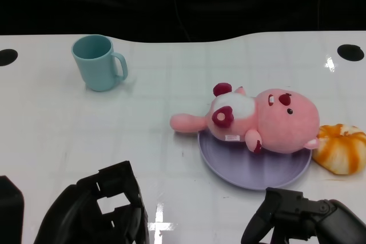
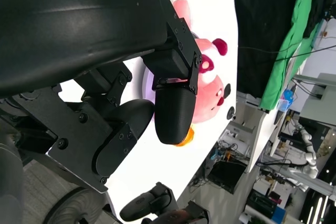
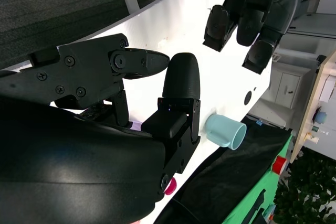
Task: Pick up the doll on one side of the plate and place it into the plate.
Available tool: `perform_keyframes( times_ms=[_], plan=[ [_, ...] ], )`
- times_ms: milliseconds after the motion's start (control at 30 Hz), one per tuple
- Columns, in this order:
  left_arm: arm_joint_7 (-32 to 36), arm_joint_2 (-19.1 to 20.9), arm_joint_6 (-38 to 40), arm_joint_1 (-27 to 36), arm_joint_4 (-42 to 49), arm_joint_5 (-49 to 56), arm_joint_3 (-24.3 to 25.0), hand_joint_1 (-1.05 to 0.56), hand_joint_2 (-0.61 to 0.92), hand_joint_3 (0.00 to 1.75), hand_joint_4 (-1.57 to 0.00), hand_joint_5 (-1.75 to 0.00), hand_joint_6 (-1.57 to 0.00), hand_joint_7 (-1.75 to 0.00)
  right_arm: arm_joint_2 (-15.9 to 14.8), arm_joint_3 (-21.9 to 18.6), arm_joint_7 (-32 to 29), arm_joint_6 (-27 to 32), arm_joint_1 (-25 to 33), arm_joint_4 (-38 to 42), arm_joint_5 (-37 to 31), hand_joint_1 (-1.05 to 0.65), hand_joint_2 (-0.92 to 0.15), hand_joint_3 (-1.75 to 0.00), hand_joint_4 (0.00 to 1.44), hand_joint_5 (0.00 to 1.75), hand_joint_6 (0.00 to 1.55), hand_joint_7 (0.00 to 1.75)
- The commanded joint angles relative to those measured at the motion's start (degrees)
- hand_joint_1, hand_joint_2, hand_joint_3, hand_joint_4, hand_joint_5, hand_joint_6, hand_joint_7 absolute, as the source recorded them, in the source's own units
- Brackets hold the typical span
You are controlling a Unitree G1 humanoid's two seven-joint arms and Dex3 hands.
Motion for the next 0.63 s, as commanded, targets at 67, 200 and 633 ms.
perform_keyframes(
  times_ms=[67, 200, 633],
  plan=[
    [-1.0, 1.5, -1.3, -0.8, 1.6, -0.3, -0.2, -0.10, 0.31, 1.54, -0.96, -1.75, -0.79, -1.69, -0.5, -0.6, -0.2, -0.4, 0.4, 0.0, 0.2, -0.25, -0.92, -0.32, 0.69, 1.55, 0.61, 1.27],
    [0.7, 1.8, 0.8, -0.8, 0.9, -0.7, -0.7, -0.12, 0.31, 1.52, -0.96, -1.75, -0.79, -1.69, -0.4, -0.6, -0.2, -1.2, 0.3, 0.5, 0.3, -0.25, -0.92, -0.32, 0.70, 1.56, 0.62, 1.27],
    [1.4, 1.6, 0.9, -1.2, 1.3, -0.8, -1.6, -0.11, 0.30, 1.60, -0.96, -1.75, -0.76, -1.73, -0.3, -1.3, -0.1, -2.0, -0.3, 1.7, 0.8, -0.25, -0.92, -0.32, 0.69, 1.56, 0.61, 1.27]
  ],
)
